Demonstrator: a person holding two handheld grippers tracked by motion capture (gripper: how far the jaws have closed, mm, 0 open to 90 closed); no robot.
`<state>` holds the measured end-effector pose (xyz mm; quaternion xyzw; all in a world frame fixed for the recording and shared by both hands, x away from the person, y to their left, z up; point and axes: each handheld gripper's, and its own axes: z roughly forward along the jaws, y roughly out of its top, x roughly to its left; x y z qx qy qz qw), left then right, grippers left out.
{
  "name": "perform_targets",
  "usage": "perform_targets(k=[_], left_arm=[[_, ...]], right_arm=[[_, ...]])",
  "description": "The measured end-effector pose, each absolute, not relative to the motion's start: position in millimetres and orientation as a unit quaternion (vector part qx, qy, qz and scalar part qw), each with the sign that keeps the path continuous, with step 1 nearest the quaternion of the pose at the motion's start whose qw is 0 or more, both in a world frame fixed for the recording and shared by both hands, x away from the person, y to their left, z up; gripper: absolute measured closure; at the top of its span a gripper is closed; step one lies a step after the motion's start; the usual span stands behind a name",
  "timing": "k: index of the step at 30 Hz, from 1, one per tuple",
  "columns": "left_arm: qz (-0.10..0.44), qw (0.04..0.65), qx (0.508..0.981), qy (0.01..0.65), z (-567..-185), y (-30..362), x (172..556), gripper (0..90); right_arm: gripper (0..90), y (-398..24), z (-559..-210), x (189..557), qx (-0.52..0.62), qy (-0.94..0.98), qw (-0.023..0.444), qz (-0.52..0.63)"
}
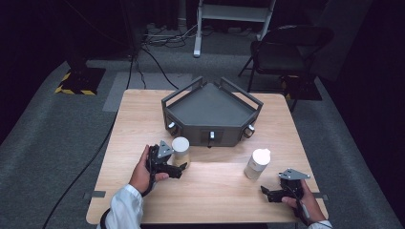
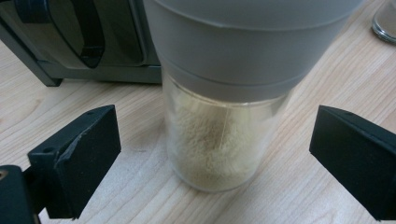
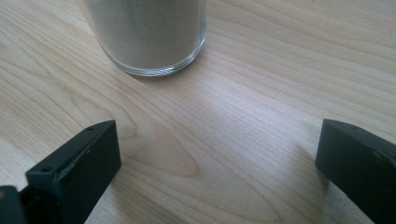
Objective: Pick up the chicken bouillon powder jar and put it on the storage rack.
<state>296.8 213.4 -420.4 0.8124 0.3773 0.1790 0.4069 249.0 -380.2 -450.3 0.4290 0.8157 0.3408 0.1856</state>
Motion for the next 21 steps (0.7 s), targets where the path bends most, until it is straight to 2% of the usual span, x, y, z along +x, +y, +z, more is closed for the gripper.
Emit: perform_targets(k=[16, 21], left_arm=[[0.166, 0.435, 0.783, 0.413, -431, 203, 306, 2.7], [0.179, 0.440, 0.774, 0.418, -434, 200, 303, 9.3]], right_arm=[[0.0, -381, -450, 250, 0.427, 0.817, 0.186, 0.341], [0.0, -381, -450, 250, 0.427, 0.817, 0.185, 0.341]])
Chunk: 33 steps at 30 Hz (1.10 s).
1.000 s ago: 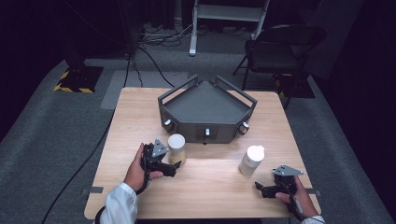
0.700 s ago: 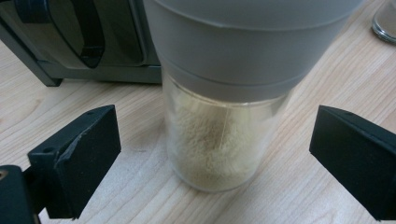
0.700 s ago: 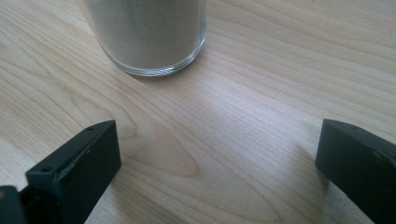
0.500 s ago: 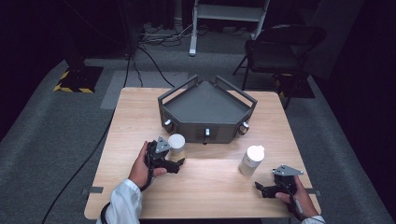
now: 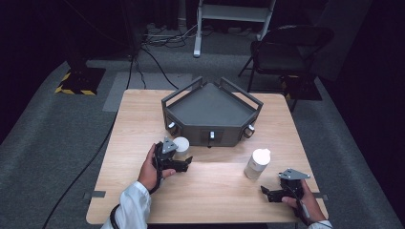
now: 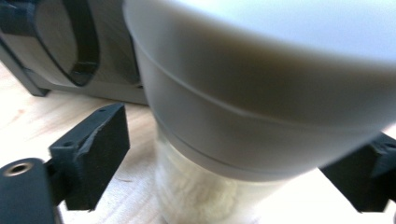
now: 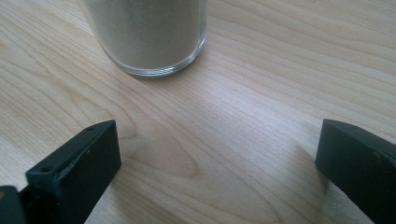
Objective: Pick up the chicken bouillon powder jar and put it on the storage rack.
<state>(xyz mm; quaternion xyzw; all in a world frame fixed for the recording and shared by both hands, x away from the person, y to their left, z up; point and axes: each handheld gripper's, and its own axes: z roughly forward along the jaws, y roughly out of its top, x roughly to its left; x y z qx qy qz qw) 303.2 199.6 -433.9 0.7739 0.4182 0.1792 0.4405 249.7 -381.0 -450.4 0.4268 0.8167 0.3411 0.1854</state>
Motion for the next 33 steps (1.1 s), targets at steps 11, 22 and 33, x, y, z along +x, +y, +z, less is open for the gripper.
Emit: perform_targets(k=[11, 22, 33], left_arm=[[0.182, 0.446, 0.774, 0.411, -430, 199, 303, 31.7], [0.189, 0.433, 0.778, 0.414, -424, 191, 299, 32.3], [0.201, 0.444, 0.773, 0.407, -406, 189, 288, 32.5]], right_arm=[[0.0, -381, -450, 250, 0.426, 0.817, 0.185, 0.341], [0.0, -381, -450, 250, 0.426, 0.817, 0.185, 0.341], [0.0, -382, -450, 250, 0.426, 0.817, 0.185, 0.341]])
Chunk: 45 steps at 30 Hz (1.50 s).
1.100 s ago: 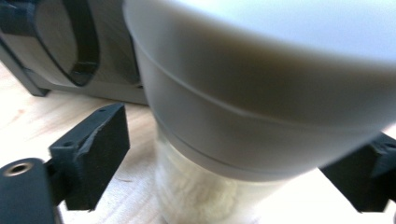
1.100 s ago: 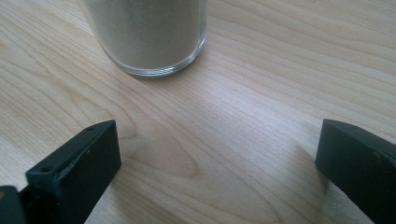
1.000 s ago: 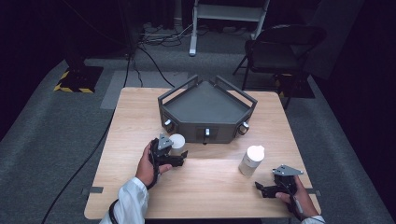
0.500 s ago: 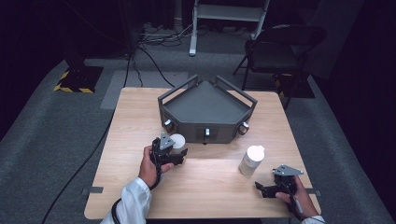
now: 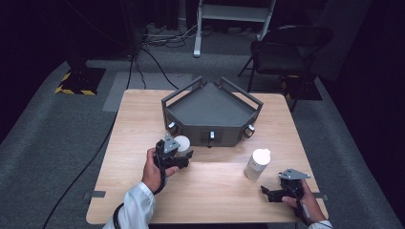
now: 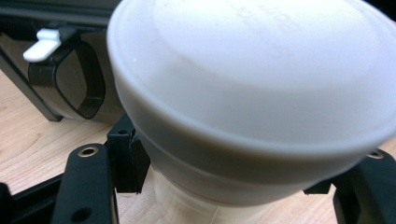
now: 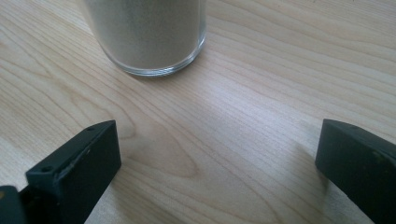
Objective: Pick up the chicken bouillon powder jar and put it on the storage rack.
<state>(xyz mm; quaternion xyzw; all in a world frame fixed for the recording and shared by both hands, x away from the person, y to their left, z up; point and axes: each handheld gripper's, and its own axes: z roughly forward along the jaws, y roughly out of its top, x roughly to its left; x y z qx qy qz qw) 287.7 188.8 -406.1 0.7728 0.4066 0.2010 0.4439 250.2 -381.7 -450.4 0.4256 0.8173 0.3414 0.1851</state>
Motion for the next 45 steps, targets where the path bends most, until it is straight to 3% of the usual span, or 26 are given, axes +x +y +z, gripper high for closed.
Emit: perform_targets(k=[24, 45], left_arm=[[0.193, 0.468, 0.758, 0.411, -368, 186, 296, 32.9], [0.219, 0.468, 0.756, 0.402, -301, 172, 308, 33.1]], right_arm=[[0.0, -382, -450, 250, 0.427, 0.817, 0.185, 0.341], [0.0, -382, -450, 250, 0.427, 0.817, 0.185, 0.341]])
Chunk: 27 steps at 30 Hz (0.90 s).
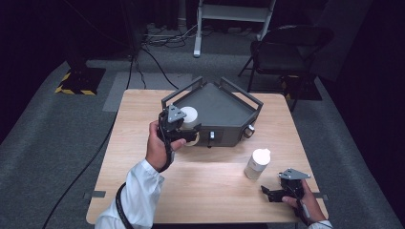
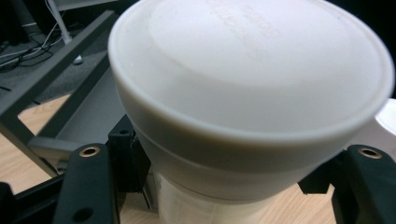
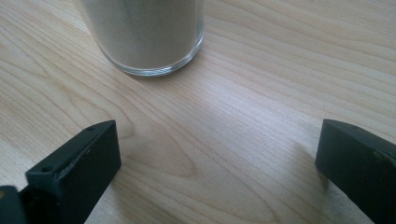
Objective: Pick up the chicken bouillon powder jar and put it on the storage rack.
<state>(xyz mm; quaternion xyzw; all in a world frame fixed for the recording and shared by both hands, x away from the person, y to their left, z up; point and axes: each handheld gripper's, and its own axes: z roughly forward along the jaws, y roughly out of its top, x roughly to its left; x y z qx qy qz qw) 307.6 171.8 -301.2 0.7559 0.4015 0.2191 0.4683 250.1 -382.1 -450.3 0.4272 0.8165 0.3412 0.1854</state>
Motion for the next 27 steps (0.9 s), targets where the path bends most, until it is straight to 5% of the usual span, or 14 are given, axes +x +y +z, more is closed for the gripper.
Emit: perform_targets(k=[27], left_arm=[[0.229, 0.458, 0.764, 0.392, -268, 140, 351, 33.4]], right_arm=[[0.0, -382, -450, 250, 0.427, 0.817, 0.185, 0.341]])
